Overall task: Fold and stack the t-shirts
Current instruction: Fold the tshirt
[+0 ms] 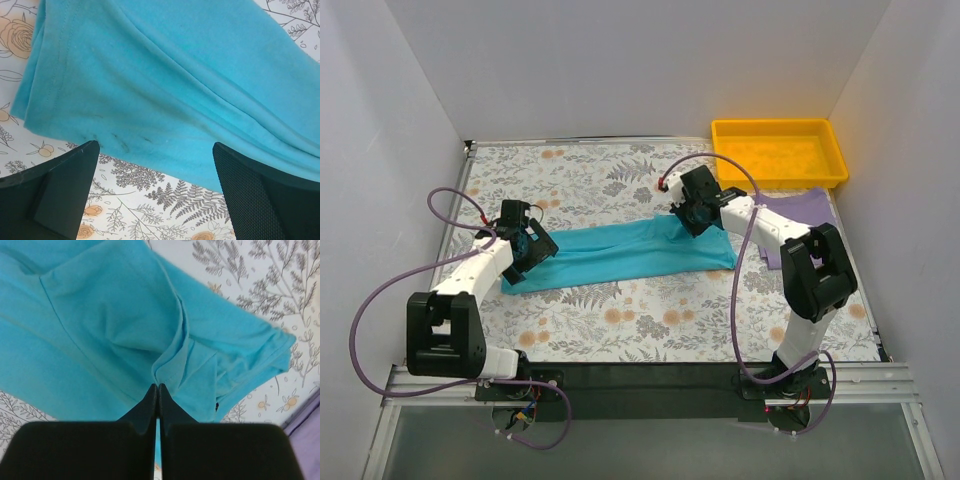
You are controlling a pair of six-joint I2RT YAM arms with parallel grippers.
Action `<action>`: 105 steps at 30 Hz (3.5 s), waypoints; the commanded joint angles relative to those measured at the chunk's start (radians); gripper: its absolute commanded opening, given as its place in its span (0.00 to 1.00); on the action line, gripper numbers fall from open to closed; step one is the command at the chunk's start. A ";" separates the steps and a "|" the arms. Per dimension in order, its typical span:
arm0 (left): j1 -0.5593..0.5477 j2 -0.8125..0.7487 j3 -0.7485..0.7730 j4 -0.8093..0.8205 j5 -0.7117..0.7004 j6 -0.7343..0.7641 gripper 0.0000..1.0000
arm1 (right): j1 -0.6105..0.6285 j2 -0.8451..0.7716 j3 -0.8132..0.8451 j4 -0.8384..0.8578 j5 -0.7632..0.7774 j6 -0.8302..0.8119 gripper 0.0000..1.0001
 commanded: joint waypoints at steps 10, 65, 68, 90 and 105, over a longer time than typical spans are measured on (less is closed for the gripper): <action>0.004 -0.064 0.009 -0.015 0.039 -0.010 0.89 | 0.107 -0.194 -0.159 -0.008 0.219 0.016 0.01; 0.004 -0.150 -0.082 -0.025 0.136 0.014 0.89 | -0.119 0.266 0.231 0.021 -0.411 0.179 0.09; 0.004 -0.151 -0.082 -0.025 0.136 0.016 0.89 | -0.117 0.250 0.235 0.021 -0.382 0.171 0.01; 0.004 -0.141 -0.079 -0.012 0.151 0.005 0.89 | 0.115 -0.019 -0.024 0.019 -0.137 0.047 0.01; -0.122 -0.073 0.016 0.053 0.298 -0.078 0.90 | 0.081 -0.148 -0.084 -0.007 -0.123 0.183 0.43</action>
